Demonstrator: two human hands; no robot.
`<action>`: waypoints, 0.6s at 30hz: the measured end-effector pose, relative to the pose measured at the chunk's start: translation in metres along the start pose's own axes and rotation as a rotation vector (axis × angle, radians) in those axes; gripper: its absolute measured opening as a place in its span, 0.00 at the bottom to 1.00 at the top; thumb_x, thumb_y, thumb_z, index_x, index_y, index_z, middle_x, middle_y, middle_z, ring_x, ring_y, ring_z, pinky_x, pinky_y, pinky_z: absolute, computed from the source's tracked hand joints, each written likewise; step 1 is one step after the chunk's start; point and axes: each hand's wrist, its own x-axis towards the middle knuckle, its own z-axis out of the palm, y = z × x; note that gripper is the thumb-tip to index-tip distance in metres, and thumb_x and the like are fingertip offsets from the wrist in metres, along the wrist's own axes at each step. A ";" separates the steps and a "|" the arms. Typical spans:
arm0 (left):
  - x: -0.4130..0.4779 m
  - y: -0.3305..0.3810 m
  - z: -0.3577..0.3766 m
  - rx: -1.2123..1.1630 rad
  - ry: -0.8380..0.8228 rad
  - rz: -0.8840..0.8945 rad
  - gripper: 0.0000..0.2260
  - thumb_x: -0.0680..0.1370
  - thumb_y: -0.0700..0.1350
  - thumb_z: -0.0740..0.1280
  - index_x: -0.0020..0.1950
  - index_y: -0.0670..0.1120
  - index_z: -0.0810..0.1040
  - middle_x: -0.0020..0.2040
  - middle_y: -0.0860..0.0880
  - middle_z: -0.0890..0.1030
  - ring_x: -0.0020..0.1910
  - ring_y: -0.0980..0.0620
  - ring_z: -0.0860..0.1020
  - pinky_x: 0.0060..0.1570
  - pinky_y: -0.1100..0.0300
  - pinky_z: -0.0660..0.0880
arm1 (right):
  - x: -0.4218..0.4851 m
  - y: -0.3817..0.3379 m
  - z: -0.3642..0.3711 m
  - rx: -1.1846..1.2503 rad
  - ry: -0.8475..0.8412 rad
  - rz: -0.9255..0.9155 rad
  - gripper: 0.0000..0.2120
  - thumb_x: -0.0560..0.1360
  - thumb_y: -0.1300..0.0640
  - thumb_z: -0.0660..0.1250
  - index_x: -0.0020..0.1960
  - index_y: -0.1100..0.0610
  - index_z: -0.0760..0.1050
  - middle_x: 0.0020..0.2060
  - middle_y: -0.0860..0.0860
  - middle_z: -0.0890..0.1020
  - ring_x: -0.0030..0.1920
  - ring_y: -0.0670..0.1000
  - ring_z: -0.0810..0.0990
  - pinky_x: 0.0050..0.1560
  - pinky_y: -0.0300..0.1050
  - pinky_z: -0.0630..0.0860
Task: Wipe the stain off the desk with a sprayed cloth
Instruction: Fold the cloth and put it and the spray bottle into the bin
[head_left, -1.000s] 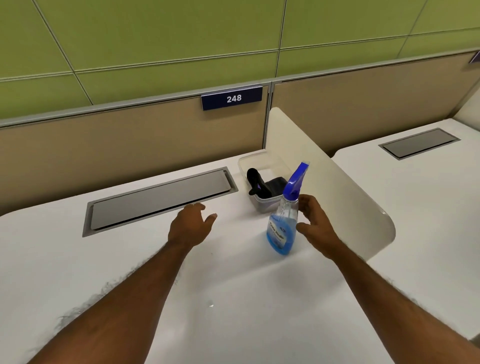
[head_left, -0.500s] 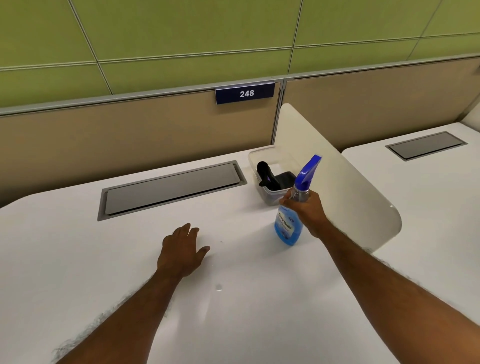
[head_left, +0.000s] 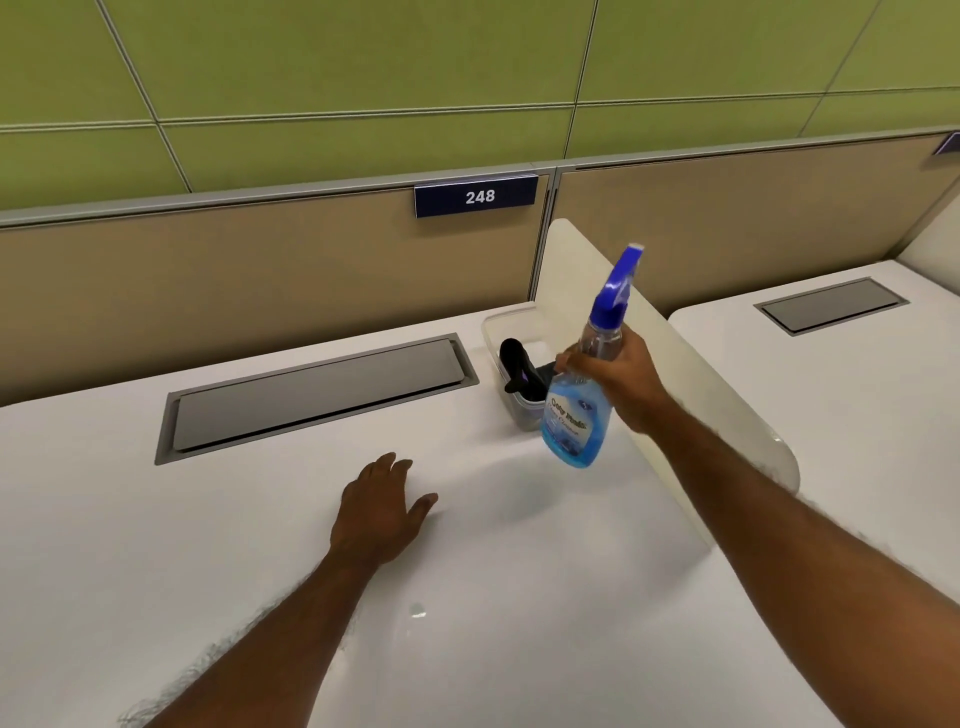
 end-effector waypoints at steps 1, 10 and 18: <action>0.007 0.008 -0.001 -0.060 0.024 -0.005 0.29 0.79 0.62 0.60 0.75 0.48 0.65 0.77 0.47 0.64 0.76 0.48 0.61 0.73 0.52 0.59 | 0.008 -0.008 -0.004 -0.001 -0.023 -0.036 0.12 0.71 0.64 0.72 0.48 0.53 0.72 0.45 0.57 0.84 0.47 0.57 0.84 0.54 0.54 0.80; 0.086 0.070 -0.023 -0.435 0.126 -0.087 0.27 0.78 0.60 0.63 0.71 0.46 0.70 0.71 0.46 0.73 0.70 0.45 0.70 0.69 0.51 0.67 | 0.091 -0.036 -0.020 -0.020 -0.073 -0.168 0.13 0.71 0.61 0.74 0.50 0.56 0.73 0.49 0.64 0.81 0.52 0.61 0.82 0.56 0.56 0.79; 0.152 0.117 -0.029 -0.812 -0.021 -0.247 0.21 0.81 0.49 0.62 0.73 0.44 0.68 0.70 0.42 0.73 0.67 0.42 0.73 0.65 0.53 0.70 | 0.155 -0.007 -0.003 -0.024 -0.085 -0.107 0.11 0.73 0.64 0.72 0.54 0.61 0.76 0.49 0.54 0.84 0.49 0.50 0.83 0.55 0.44 0.78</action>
